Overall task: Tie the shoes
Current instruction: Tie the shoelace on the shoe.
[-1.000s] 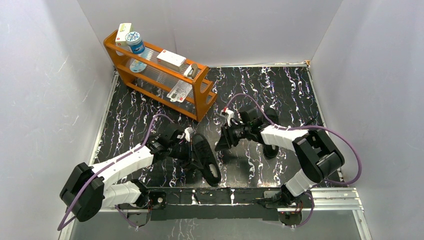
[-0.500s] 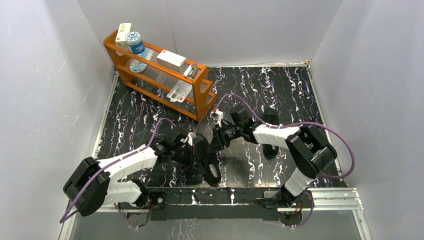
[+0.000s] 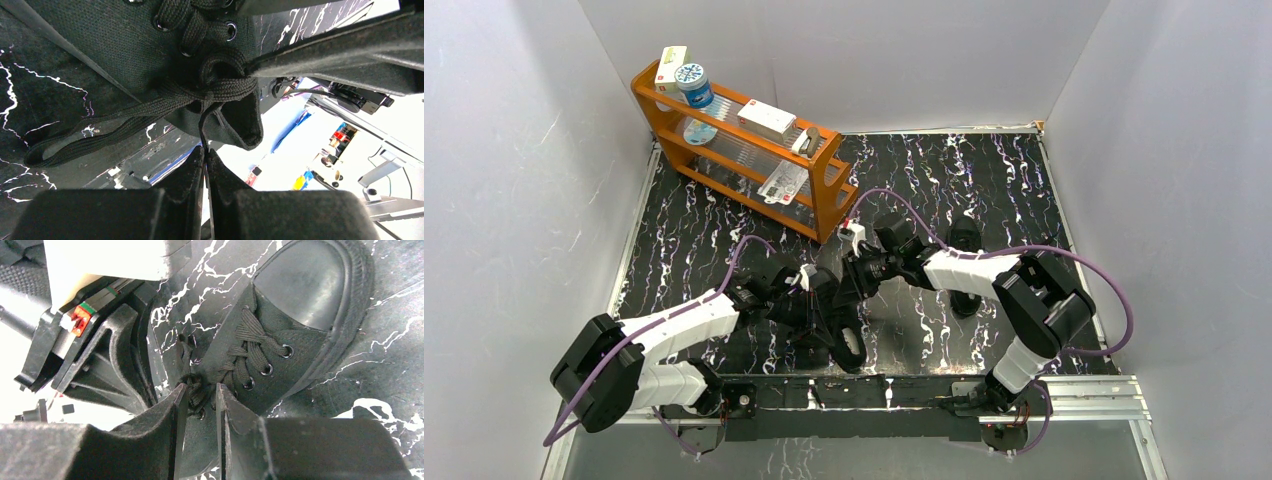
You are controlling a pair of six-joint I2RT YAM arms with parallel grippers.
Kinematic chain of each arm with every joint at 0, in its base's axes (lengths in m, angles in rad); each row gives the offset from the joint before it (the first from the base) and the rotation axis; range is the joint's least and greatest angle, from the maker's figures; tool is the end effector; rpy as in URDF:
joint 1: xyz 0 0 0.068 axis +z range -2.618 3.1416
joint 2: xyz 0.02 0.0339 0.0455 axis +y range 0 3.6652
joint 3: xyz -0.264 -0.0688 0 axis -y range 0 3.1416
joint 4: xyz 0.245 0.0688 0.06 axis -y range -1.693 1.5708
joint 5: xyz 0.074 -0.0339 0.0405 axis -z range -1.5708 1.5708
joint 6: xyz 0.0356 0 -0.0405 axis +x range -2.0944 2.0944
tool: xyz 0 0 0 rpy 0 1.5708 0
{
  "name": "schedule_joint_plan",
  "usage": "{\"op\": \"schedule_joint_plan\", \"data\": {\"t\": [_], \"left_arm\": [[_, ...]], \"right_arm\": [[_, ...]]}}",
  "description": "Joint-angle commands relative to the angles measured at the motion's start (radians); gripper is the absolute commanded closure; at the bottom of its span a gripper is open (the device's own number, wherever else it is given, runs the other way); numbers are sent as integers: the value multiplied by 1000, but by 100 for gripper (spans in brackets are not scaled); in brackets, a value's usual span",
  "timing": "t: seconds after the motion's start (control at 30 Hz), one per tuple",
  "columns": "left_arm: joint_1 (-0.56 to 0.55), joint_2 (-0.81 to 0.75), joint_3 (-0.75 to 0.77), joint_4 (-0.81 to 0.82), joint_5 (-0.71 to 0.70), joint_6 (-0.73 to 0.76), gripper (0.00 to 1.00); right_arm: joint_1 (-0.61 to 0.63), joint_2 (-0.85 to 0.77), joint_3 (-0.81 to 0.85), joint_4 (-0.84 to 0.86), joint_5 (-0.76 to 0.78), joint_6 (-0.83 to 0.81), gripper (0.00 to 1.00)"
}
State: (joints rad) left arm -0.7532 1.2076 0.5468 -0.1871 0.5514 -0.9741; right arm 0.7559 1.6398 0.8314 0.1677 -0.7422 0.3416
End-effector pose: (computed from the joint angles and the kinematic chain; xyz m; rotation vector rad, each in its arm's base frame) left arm 0.1517 -0.1678 0.1790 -0.0109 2.7950 -1.3096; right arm 0.2245 0.2447 0.1812 -0.9300 2.1999 1.3918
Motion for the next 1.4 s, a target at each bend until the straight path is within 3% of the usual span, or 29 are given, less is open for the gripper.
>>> {"op": "schedule_joint_plan", "data": {"t": [0.0,0.37,0.43,0.6,0.67,0.77,0.87,0.93,0.97,1.13,1.23,1.3,1.37], "left_arm": [[-4,-11,-11,-6,14,-5,94],[-4,-2,-4,4,17,-4,93],[-4,-2,-4,5,20,-5,93],[-3,-3,-8,5,26,-6,93],[-4,-14,-15,2,26,-14,90],[-3,-57,-19,-43,4,-25,77],[0,-132,-1,-156,-77,-45,61],[13,-210,1,-222,-154,-96,41],[22,-240,-8,-236,-172,-126,38],[98,-393,-147,-149,-205,-388,38],[98,-327,-149,-187,-259,-405,39],[98,-264,-151,-113,-240,-385,39],[98,-232,-146,-114,-246,-370,39]], "right_arm": [[20,3,53,-30,61,14,65],[63,1,36,-42,88,4,66],[65,0,38,-42,90,1,70],[65,-5,42,-43,118,-5,94],[63,-14,44,-40,125,-4,100],[63,-36,35,-28,132,-4,100],[63,-73,10,0,141,-3,100],[63,-103,-15,21,171,9,100],[62,-117,-26,23,187,11,100],[59,-181,-89,42,236,7,100],[46,-209,-118,42,280,11,100],[34,-226,-142,29,301,11,100],[23,-230,-160,44,254,6,100]]}}
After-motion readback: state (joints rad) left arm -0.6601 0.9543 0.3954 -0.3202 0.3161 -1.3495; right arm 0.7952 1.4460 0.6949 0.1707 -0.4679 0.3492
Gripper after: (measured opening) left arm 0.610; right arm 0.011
